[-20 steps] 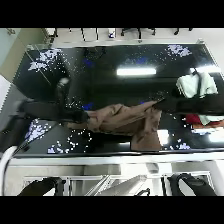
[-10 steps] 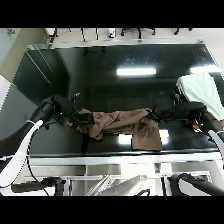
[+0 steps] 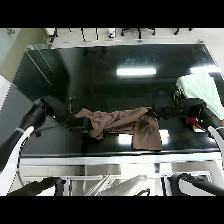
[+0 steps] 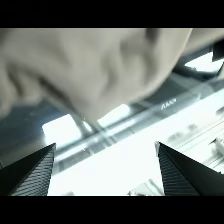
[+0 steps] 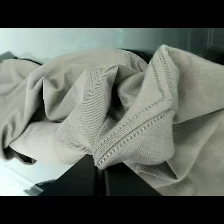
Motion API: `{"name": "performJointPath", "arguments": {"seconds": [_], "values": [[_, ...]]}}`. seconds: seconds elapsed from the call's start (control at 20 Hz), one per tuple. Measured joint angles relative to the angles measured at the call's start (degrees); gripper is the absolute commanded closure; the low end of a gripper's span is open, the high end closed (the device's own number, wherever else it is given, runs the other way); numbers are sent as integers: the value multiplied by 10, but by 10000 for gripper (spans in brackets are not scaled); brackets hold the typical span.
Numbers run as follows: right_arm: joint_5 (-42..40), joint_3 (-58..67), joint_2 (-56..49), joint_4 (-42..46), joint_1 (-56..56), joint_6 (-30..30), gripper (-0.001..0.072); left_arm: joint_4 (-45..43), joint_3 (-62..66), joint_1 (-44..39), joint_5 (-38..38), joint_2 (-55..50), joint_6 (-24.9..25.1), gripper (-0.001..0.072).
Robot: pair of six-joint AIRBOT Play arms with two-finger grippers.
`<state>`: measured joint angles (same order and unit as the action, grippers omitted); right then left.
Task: Fold the shirts.
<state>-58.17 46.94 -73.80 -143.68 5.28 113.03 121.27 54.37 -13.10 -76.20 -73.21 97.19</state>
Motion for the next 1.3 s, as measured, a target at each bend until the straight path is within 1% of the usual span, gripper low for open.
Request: {"name": "performJointPath", "arguments": {"seconds": [0.1,0.25,0.35,0.45,0.5,0.55,0.6,0.75,0.9,1.0,1.1,1.3], "values": [[-2,0,0,0,0,2,693,2,-73,-22,52,48,-17,0],[-4,1,0,0,0,4,693,7,-164,-64,172,97,-51,0],[-4,1,0,0,0,4,693,24,-199,-91,256,106,-66,0],[-4,1,0,0,0,4,693,40,-209,-113,324,89,-75,1],[-4,1,0,0,0,4,692,46,-206,-123,346,73,-78,92],[-5,1,0,0,0,4,693,50,-199,-130,362,54,-82,472],[-5,1,0,0,0,4,693,52,-188,-134,370,33,-82,687],[-13,1,0,1,0,4,694,55,-146,-130,347,-13,-82,692],[-37,13,13,0,8,4,694,55,-97,-116,289,7,-71,692],[-70,46,37,-9,26,4,694,56,-49,-98,246,63,-67,692],[-115,107,75,-19,54,-2,694,57,16,-66,205,143,-66,692],[-188,277,183,-35,115,-20,694,58,190,50,168,313,-71,692]]}}
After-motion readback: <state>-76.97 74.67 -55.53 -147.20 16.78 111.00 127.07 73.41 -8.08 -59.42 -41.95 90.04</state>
